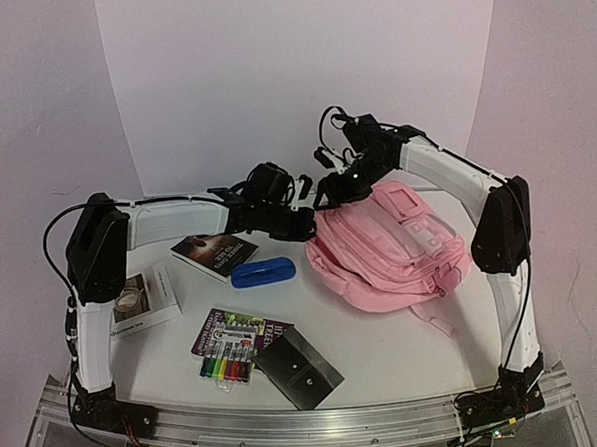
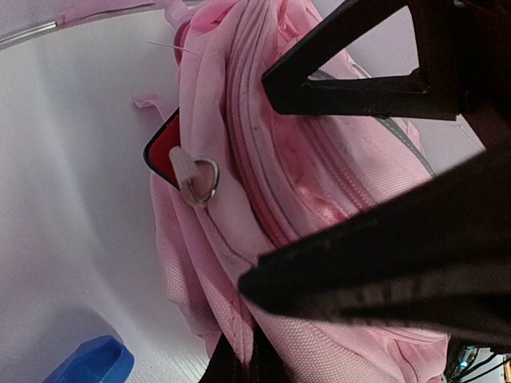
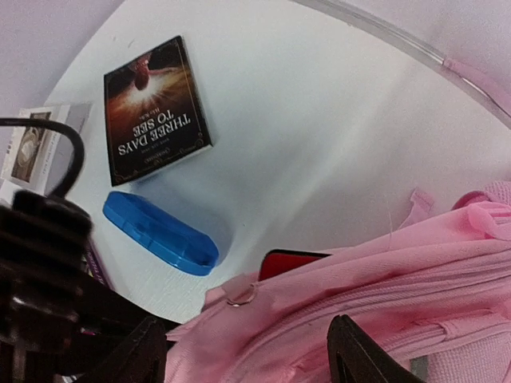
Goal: Pack the student bag
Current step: Place the files in the student bag.
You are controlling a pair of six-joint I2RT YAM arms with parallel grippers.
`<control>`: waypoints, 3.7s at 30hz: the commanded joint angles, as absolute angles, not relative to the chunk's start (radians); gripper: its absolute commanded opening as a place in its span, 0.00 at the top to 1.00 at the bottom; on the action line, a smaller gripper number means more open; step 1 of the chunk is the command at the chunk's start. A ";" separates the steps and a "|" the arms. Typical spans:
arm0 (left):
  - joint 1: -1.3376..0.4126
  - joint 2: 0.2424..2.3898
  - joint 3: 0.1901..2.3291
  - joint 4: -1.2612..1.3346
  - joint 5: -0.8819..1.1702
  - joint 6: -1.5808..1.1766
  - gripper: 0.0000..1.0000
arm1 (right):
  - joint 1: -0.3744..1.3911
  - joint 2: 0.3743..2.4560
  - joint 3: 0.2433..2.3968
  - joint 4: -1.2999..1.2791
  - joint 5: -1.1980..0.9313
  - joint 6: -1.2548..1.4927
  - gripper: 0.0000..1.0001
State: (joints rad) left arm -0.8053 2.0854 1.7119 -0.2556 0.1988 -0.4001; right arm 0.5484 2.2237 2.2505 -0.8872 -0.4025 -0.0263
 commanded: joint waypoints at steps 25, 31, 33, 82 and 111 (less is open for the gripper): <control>-0.709 1.956 1.614 0.122 0.182 -0.778 1.00 | 0.630 1.848 1.803 -0.859 -0.391 -0.104 0.27; -0.709 1.954 1.600 0.131 0.195 -0.797 1.00 | 0.707 1.882 1.797 -0.756 -0.386 -0.015 0.29; -0.709 1.953 1.599 0.127 0.196 -0.796 1.00 | 0.734 1.902 1.803 -0.733 -0.367 -0.009 0.29; -0.651 2.029 1.493 0.223 0.583 -1.154 0.45 | 0.448 1.873 1.923 -0.677 -0.666 0.279 1.00; -0.708 2.422 1.688 0.390 0.641 -1.389 0.56 | 0.449 1.931 2.010 -0.647 -0.678 0.317 1.00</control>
State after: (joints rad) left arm -0.6958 2.3972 1.6241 0.3925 0.6076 -1.3880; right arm 0.4435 1.9332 1.9258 -0.7580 -0.6279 0.3027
